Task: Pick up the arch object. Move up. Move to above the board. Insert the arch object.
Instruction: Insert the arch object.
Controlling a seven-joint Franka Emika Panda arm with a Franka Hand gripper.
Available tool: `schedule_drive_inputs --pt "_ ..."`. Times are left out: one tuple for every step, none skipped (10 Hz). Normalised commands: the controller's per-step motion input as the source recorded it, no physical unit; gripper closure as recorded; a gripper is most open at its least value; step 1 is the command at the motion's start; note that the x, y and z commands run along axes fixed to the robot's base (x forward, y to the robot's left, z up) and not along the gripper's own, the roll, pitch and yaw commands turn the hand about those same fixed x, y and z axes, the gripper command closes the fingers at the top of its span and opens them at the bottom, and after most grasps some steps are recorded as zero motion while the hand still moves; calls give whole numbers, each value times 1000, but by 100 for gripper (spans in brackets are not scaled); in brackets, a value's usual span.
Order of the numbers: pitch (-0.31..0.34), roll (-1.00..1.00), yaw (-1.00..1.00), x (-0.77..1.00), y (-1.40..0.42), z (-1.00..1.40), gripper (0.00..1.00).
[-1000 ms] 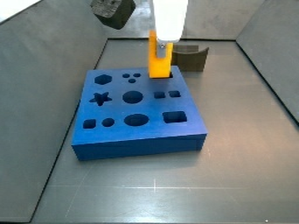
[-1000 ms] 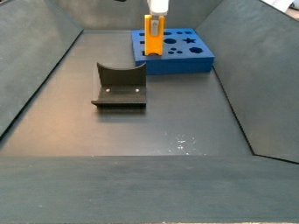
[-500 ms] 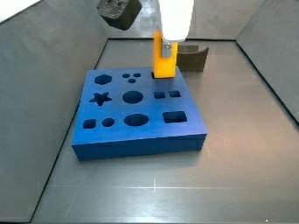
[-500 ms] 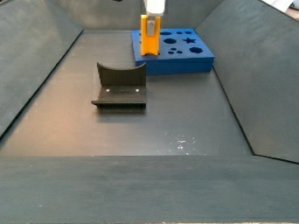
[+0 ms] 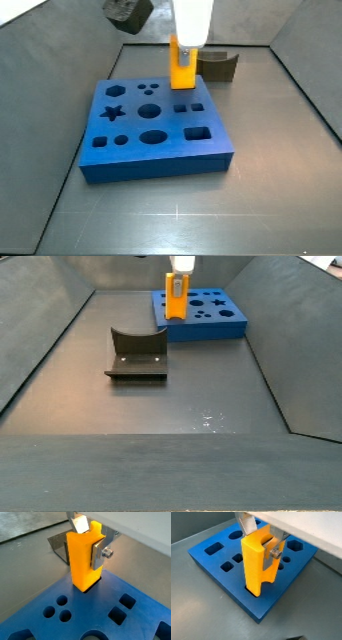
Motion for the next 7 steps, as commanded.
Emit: schedule_drive_inputs --pt "-79 -84 0 20 -40 -423 100" --pt "-50 -69 0 186 -66 -471 100" --pt "-54 -83 0 294 -106 -509 100" --pt "-80 -74 0 266 -149 -520 100" --pt "-71 -47 0 220 -100 -571 100" --pt "-76 0 0 183 -114 -743 100" --pt "-50 7 0 191 -151 -849 100"
